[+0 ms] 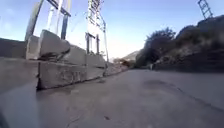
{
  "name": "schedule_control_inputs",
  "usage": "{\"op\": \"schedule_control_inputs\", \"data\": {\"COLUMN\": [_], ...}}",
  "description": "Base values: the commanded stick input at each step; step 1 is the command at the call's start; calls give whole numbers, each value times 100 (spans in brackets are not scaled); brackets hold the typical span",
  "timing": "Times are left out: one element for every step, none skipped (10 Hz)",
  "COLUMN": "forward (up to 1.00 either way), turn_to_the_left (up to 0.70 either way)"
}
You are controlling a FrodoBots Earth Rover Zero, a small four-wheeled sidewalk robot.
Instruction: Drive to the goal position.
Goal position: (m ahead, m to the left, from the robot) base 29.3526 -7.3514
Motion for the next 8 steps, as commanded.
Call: {"op": "schedule_control_inputs", "data": {"forward": [70, 70, 70, 70, 70, 70, 70, 70], "turn_to_the_left": [-27, -27, -27, -18, -7, 0, 0, 0]}}
